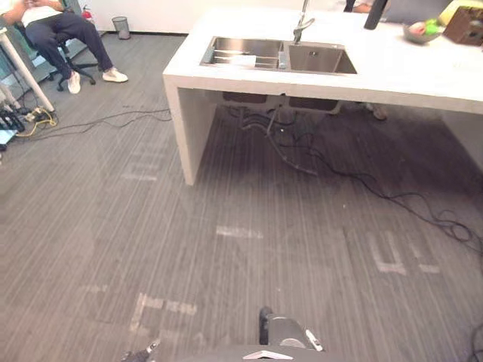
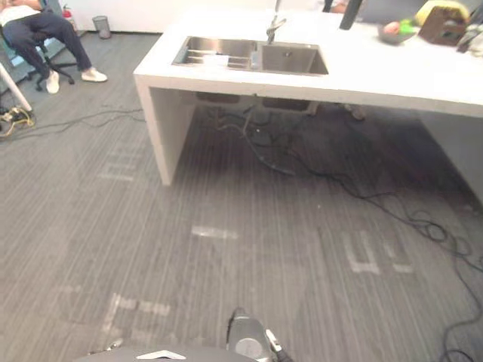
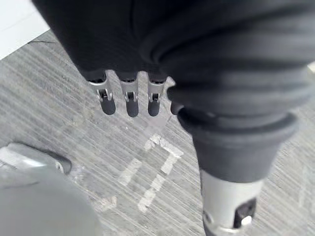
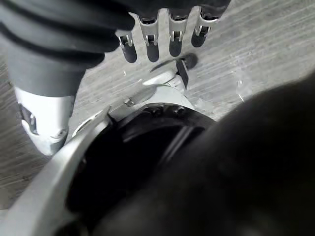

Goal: Walk over to the sink, pick up the cup, carry it to the dishwasher, place the cup inside the dishwasher, then close the dishwasher door

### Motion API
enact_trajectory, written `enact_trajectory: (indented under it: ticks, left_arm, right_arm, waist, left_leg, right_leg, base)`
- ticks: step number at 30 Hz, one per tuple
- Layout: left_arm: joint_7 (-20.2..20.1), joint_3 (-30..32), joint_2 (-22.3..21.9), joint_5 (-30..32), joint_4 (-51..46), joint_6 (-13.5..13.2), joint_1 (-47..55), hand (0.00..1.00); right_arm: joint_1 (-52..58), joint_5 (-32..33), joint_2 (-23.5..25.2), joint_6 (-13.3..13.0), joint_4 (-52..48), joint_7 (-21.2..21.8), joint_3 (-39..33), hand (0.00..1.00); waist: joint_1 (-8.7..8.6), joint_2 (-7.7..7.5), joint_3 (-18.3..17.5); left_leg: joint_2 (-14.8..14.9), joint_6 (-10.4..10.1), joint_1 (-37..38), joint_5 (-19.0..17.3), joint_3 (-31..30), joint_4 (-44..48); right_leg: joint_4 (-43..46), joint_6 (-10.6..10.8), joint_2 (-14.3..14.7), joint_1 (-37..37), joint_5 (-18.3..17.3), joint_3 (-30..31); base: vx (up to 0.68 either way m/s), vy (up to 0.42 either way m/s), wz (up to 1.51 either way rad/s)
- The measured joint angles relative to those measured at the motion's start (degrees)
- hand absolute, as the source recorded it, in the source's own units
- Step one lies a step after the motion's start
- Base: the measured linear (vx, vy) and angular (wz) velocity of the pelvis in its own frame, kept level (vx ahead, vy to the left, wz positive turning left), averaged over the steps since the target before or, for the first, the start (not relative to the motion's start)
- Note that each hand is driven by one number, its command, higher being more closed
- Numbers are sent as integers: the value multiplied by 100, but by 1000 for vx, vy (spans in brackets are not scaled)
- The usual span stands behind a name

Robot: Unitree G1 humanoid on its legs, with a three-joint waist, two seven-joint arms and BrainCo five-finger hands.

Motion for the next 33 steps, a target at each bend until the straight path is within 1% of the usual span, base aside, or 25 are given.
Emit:
enact_trajectory:
  ticks: [1, 2, 4, 6, 8, 9, 10, 11, 12, 13, 14, 16, 17, 19, 20, 21, 22, 23, 24, 25, 26, 28, 30, 31, 33]
  left_arm:
    - [10, 52, -20, -23, -8, -14, -19, 0]
    - [12, 194, -71, -29, -30, -52, -57, 0]
    - [13, 261, -75, -13, -160, -153, -57, 0]
    - [26, 194, -52, 41, -297, -307, -99, 0]
    - [134, -8, -67, 87, -500, -533, -163, 0]
    - [169, -86, -55, 87, -550, -617, -169, 0]
    - [249, -198, -60, 90, -607, -716, -165, 0]
    - [347, -342, -70, 105, -655, -880, -148, 0]
    - [385, -394, -103, 103, -697, -928, -130, 0]
    - [468, -569, -69, 105, -941, -1035, -109, 0]
    - [597, -832, -99, 152, -1314, -1233, -148, 0]
    - [742, -1261, -61, 335, -1861, -1364, -358, 0]
    - [799, -1552, -63, 483, -2216, -1418, -459, 0]
    - [832, -1905, -47, 545, -2985, -1394, -465, 0]
    - [850, -1967, -38, 552, -3270, -1400, -484, 0]
    - [898, -2080, 71, 552, -4220, -1382, -608, 0]
    - [898, -2084, 95, 552, -4368, -1377, -623, 0]
    - [914, -2085, 170, 575, -5028, -1319, -635, 0]
    - [974, -2075, 303, 750, -5537, -1249, -632, 0]
    - [997, -2087, 347, 836, -5741, -1225, -635, 0]
    - [1034, -2138, 330, 1110, -6060, -1218, -635, 0]
    - [1081, -2469, 346, 1520, -6367, -1223, -777, 0]
    - [1089, -2758, 344, 1821, -6514, -1228, -985, 0]
    - [1096, -2983, 346, 2059, -6711, -1208, -1137, 0]
    - [1128, -3068, 370, 2319, -7035, -1169, -1375, 0]
  right_arm:
    - [-13, -41, -13, 11, 23, 25, -43, 0]
    - [-51, -50, -56, 8, 70, 86, -39, 0]
    - [-58, -45, -41, 5, 83, 95, -32, 0]
    - [-58, 15, 20, 0, 80, 90, -26, 0]
    - [-209, 113, 19, -45, 50, 91, -42, 0]
    - [-278, 132, 53, -84, 46, 95, -49, 0]
    - [-331, 128, 140, -155, 11, 114, -159, 0]
    - [-336, 126, 198, -237, -159, 126, -174, 0]
    - [-325, 126, 220, -275, -181, 123, -147, 0]
    - [-330, 115, 323, -347, -243, 66, 8, 0]
    - [-288, 121, 406, -438, -428, 32, 273, 0]
    - [-395, 127, 439, -424, -420, -47, 494, 0]
    - [-495, 130, 476, -389, -353, -81, 476, 0]
    - [-482, 133, 523, -380, -310, -160, 418, 0]
    - [-459, 134, 517, -384, -310, -162, 353, 0]
    - [-405, 145, 518, -432, -219, -174, 110, 0]
    - [-407, 147, 510, -436, -183, -172, 53, 0]
    - [-401, 278, 491, -580, -144, -166, -194, 0]
    - [-396, 419, 433, -712, -144, -152, -345, 0]
    - [-394, 420, 416, -756, -143, -150, -415, 0]
    - [-384, 418, 376, -814, -143, -139, -439, 0]
    - [-321, 417, 369, -861, -141, -107, -435, 0]
    - [-158, 420, 418, -840, -141, -107, -391, 0]
    - [-52, 600, 517, -828, -161, -103, -480, 0]
    - [35, 627, 527, -718, -159, -129, -466, 0]
  waist:
    - [-5, 14, 13]
    - [14, 68, 45]
    - [41, 20, 153]
    - [174, -77, 187]
    - [275, -88, 247]
    - [315, -115, 266]
    - [350, -127, 272]
    - [413, -124, 290]
    - [444, -133, 312]
    - [463, -223, 322]
    - [471, -461, 316]
    - [499, -540, 398]
    - [472, -667, 404]
    - [425, -677, 382]
    - [399, -674, 341]
    - [382, -686, 226]
    - [388, -687, 226]
    - [406, -673, 235]
    - [385, -637, 265]
    - [342, -611, 270]
    - [281, -543, 290]
    - [203, -455, 230]
    - [172, -448, 221]
    - [57, -402, 209]
    - [-58, -350, 191]
  left_leg:
    - [76, -71, -243, 269, -52, 540]
    - [296, -193, -723, 550, -50, 1697]
    - [492, -120, -1163, 408, 148, 2893]
    - [322, -119, -1633, 217, 302, 3120]
    - [35, -25, -2287, -71, 781, 2462]
    - [-134, 15, -2440, -76, 1048, 1691]
    - [-342, 43, -2509, 236, 1200, 364]
    - [-429, 170, -2469, 1005, 1162, -882]
    - [-439, 252, -2395, 1495, 1176, -1031]
    - [-650, 530, -2192, 1617, 1262, -1173]
    - [-717, 574, -2217, 1435, 1293, -1047]
    - [-743, 602, -2373, 1194, 1310, -807]
    - [-804, 661, -2277, 1127, 1301, -757]
    - [-903, 734, -2019, 928, 1341, -684]
    - [-946, 762, -1976, 836, 1342, -655]
    - [-1060, 804, -1905, 523, 1407, -539]
    - [-1073, 801, -1858, 463, 1434, -539]
    - [-1137, 772, -1616, 250, 1521, -582]
    - [-1212, 774, -1225, 140, 1576, -767]
    - [-1226, 763, -980, 109, 1578, -896]
    - [-1221, 723, -526, 79, 1557, -1211]
    - [-1180, 577, -16, 118, 1456, -1660]
    - [-1096, 504, 234, 145, 1315, -1866]
    - [-923, 330, 479, 86, 1140, -1983]
    - [-621, -4, 656, -97, 980, -1861]
  right_leg:
    - [-72, -81, 76, 111, -62, -30]
    - [-348, -212, 273, 523, -151, -71]
    - [-952, -325, 484, 1451, -194, -133]
    - [-1393, -409, 513, 2132, -245, -137]
    - [-1739, -434, 455, 2592, -261, -42]
    - [-1809, -433, 376, 2696, -266, 56]
    - [-1822, -368, 272, 2763, -380, 189]
    - [-1832, -133, 206, 2881, -629, 354]
    - [-1817, -69, 168, 2974, -724, 440]
    - [-1793, -122, 45, 3077, -883, 588]
    - [-1657, -146, -39, 3013, -898, 731]
    - [-1448, -157, -52, 2811, -877, 892]
    - [-1220, -147, -133, 2789, -788, 940]
    - [-685, -115, -239, 2774, -752, 1007]
    - [-394, -35, -253, 2691, -782, 1004]
    - [896, 443, -405, 2147, -746, 1088]
    - [1154, 617, -431, 2036, -692, 1118]
    - [2238, 1290, -552, 1546, -178, 1230]
    - [3253, 1157, -655, 1115, 106, 1212]
    - [3638, 936, -683, 926, 75, 1110]
    - [4074, 521, -647, 602, -129, 847]
    - [3999, 298, -634, 88, -392, 367]
    - [3372, 225, -670, -288, -557, 40]
    - [2235, 147, -680, -489, -609, -260]
    - [547, -120, -488, -509, -142, -375]
  base:
    - [623, -353, -4]
    - [513, -254, -1]
    - [611, -268, 5]
    - [522, -186, 0]
    - [446, -40, -25]
    - [443, 55, -55]
    - [504, 145, -81]
    - [415, 133, -81]
    - [528, 221, -69]
    - [463, 178, -28]
    - [544, 208, -12]
    - [371, 131, 2]
    - [333, 124, 3]
    - [316, 97, 4]
    - [394, 83, 6]
    - [317, 57, 2]
    - [380, 76, -23]
    - [333, 89, -44]
    - [333, 81, -42]
    - [363, 51, -24]
    - [301, 5, -2]
    - [356, -45, 30]
    - [416, -126, 54]
    - [550, -211, 59]
    - [662, -296, 46]
